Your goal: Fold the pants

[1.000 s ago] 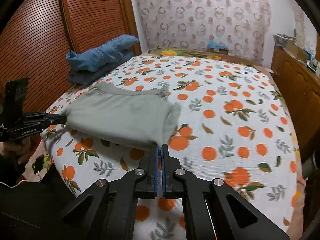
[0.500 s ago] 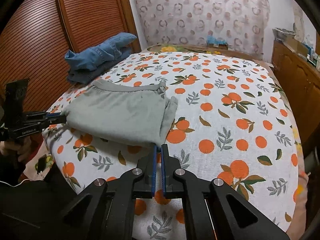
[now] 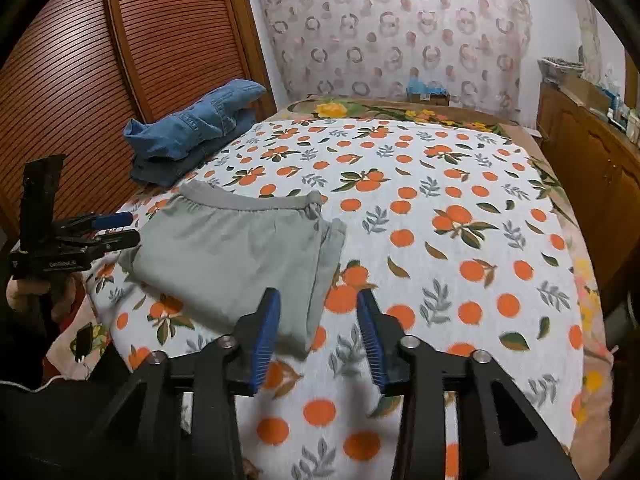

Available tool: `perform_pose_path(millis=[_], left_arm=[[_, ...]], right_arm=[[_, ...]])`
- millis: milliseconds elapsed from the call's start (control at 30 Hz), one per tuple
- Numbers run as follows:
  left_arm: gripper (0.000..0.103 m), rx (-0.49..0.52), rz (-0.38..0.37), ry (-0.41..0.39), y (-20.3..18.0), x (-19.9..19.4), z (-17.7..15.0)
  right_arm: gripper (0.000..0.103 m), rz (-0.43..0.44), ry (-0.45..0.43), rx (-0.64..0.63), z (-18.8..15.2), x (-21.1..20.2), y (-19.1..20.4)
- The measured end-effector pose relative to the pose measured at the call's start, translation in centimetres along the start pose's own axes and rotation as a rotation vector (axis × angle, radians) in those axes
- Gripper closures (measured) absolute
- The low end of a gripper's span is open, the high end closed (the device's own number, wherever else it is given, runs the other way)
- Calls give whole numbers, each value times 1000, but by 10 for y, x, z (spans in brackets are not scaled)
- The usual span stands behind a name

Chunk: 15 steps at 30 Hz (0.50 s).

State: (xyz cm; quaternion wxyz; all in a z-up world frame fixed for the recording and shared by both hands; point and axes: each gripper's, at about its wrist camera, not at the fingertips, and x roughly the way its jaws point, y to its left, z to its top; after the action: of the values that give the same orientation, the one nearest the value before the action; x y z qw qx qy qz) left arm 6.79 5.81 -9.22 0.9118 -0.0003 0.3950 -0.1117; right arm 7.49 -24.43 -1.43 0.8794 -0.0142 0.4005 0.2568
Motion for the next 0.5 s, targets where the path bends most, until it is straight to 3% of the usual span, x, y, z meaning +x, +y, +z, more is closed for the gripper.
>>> perform_pose_path(millis=[500], left_arm=[[29, -31, 7, 72, 13, 48, 27]], right_arm=[[57, -11, 94, 20, 34, 66, 0]])
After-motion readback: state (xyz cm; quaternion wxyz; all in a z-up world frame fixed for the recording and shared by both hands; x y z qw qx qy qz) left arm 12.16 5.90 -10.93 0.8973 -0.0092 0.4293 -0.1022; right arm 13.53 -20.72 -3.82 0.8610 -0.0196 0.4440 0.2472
